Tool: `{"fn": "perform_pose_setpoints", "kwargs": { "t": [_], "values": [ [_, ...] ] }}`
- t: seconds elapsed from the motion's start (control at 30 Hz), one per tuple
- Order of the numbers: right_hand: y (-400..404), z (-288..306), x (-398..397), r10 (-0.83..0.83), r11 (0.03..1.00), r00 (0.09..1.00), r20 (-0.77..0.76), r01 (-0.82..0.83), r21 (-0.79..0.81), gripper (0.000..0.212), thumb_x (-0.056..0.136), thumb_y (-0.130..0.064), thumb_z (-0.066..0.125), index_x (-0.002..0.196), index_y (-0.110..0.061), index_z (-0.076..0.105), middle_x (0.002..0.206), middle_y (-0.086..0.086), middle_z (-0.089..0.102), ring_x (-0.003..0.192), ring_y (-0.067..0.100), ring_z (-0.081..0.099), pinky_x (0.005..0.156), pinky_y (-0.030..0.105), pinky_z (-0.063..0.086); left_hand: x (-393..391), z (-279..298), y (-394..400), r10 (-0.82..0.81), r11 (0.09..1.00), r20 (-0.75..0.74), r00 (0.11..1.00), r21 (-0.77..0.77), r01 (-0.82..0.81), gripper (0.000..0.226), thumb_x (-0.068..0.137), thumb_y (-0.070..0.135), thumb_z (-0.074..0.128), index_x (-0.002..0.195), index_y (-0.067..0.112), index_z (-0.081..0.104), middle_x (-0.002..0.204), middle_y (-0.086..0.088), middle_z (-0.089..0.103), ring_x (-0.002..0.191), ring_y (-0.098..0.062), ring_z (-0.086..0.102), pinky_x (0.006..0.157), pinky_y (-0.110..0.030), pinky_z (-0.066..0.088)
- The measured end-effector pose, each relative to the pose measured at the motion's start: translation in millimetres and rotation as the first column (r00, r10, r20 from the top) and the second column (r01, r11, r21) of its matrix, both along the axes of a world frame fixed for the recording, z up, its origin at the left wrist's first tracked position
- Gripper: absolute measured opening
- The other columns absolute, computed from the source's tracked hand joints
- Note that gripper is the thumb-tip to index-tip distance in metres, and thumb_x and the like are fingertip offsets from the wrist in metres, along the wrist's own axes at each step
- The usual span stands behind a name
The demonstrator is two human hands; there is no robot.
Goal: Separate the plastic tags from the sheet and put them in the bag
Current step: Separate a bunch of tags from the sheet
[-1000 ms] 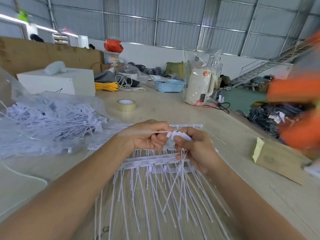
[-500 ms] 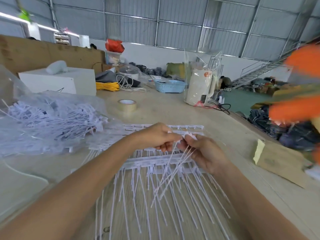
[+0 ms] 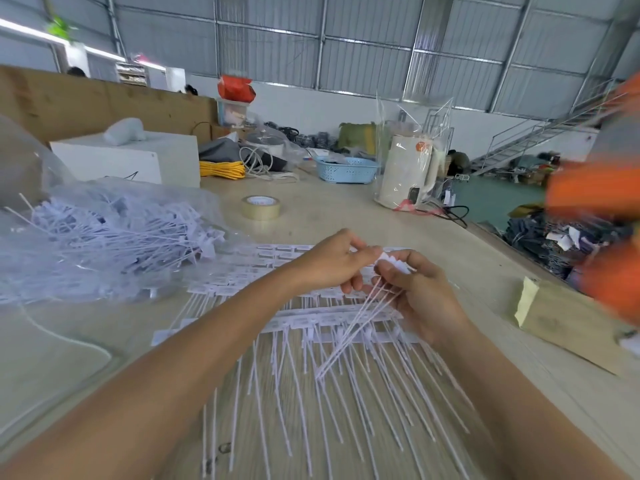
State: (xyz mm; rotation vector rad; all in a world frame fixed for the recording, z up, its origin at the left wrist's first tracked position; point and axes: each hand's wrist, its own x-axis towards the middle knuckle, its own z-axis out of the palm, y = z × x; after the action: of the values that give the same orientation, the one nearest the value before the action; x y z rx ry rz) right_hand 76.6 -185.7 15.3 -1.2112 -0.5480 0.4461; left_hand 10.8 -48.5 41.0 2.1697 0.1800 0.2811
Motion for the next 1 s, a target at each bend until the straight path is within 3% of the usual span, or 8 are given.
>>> {"fn": "perform_pose_setpoints", "kwargs": {
  "t": [0.13, 0.23, 0.37, 0.47, 0.57, 0.63, 0.87, 1.0],
  "values": [
    [1, 12, 11, -0.042, 0.995, 0.991, -0.125, 0.053, 0.084, 0.010, 0.090, 0.004, 0.052, 0.082, -0.002, 0.055, 0.067, 0.010, 0.058, 0.052, 0.015, 0.059, 0.054, 0.024, 0.055, -5, 9, -9, -0.017, 0.997, -0.084, 0.996, -0.074, 0.011, 0.030, 0.090, 0.049, 0.054, 0.092, 0.020, 0.048, 0.071, -0.004, 0.065, 0.055, -0.010, 0.061, 0.048, -0.018, 0.045],
    [5, 21, 16, -0.068, 0.995, 0.989, -0.132, 0.077, 0.063, 0.014, 0.094, -0.002, 0.049, 0.105, 0.003, 0.054, 0.065, 0.011, 0.056, 0.050, 0.015, 0.059, 0.048, 0.023, 0.050, -9, 11, -23, -0.135, 0.974, -0.172, 0.976, -0.203, 0.099, 0.023, 0.089, 0.037, 0.061, 0.091, 0.016, 0.051, 0.074, -0.008, 0.065, 0.054, -0.012, 0.065, 0.051, -0.021, 0.054],
    [16, 32, 13, -0.166, 0.984, 0.982, -0.088, 0.171, 0.052, 0.023, 0.092, -0.003, 0.054, 0.113, 0.006, 0.054, 0.069, 0.013, 0.055, 0.047, 0.013, 0.058, 0.044, 0.021, 0.047, -7, 16, -38, -0.094, 0.948, -0.078, 0.992, -0.313, 0.066, 0.016, 0.091, 0.014, 0.061, 0.100, 0.009, 0.049, 0.072, -0.011, 0.063, 0.047, -0.010, 0.062, 0.049, -0.022, 0.053],
    [26, 40, 4, -0.213, 0.974, 0.975, -0.063, 0.217, 0.066, 0.020, 0.089, -0.001, 0.058, 0.108, 0.004, 0.054, 0.068, 0.012, 0.055, 0.055, 0.018, 0.056, 0.056, 0.028, 0.048, -12, 17, -34, 0.089, 0.991, 0.025, 0.996, -0.098, -0.086, 0.020, 0.091, 0.014, 0.058, 0.101, 0.016, 0.041, 0.080, -0.010, 0.065, 0.047, -0.008, 0.058, 0.044, -0.020, 0.047],
    [39, 39, -8, -0.240, 0.971, 0.971, -0.002, 0.240, 0.022, 0.016, 0.089, -0.002, 0.060, 0.104, 0.003, 0.055, 0.071, 0.013, 0.056, 0.058, 0.021, 0.053, 0.060, 0.032, 0.047, -25, 12, -20, 0.196, 0.964, 0.083, 0.977, 0.164, -0.207, 0.031, 0.091, 0.019, 0.058, 0.120, 0.015, 0.047, 0.102, -0.010, 0.065, 0.075, -0.019, 0.063, 0.065, -0.027, 0.050],
    [51, 36, -18, -0.238, 0.971, 0.969, 0.059, 0.240, -0.025, 0.012, 0.088, -0.002, 0.061, 0.099, 0.000, 0.055, 0.073, 0.013, 0.057, 0.062, 0.024, 0.054, 0.064, 0.035, 0.048, -39, 10, -10, 0.246, 0.931, 0.097, 0.964, 0.252, -0.263, 0.028, 0.092, 0.020, 0.058, 0.119, 0.014, 0.053, 0.106, -0.010, 0.065, 0.088, -0.025, 0.063, 0.073, -0.030, 0.050],
    [113, 35, -70, 0.003, 0.984, 0.928, 0.371, 0.064, -0.166, 0.011, 0.087, -0.013, 0.064, 0.090, -0.015, 0.053, 0.090, 0.015, 0.063, 0.077, 0.026, 0.064, 0.069, 0.036, 0.058, -129, 16, 46, 0.376, 0.812, 0.202, 0.904, 0.399, -0.426, 0.021, 0.093, 0.017, 0.056, 0.111, 0.012, 0.066, 0.091, -0.009, 0.071, 0.070, -0.014, 0.059, 0.068, -0.017, 0.043],
    [155, 36, -93, 0.012, 0.979, 0.738, 0.675, 0.127, -0.157, 0.024, 0.085, -0.033, 0.066, 0.100, -0.018, 0.056, 0.098, 0.004, 0.062, 0.094, 0.020, 0.058, 0.080, 0.033, 0.048, -190, 20, 90, 0.436, 0.763, 0.084, 0.896, 0.494, -0.418, 0.020, 0.093, 0.014, 0.056, 0.106, 0.010, 0.070, 0.070, 0.001, 0.065, 0.054, 0.002, 0.053, 0.056, -0.001, 0.037]
  ]
}}
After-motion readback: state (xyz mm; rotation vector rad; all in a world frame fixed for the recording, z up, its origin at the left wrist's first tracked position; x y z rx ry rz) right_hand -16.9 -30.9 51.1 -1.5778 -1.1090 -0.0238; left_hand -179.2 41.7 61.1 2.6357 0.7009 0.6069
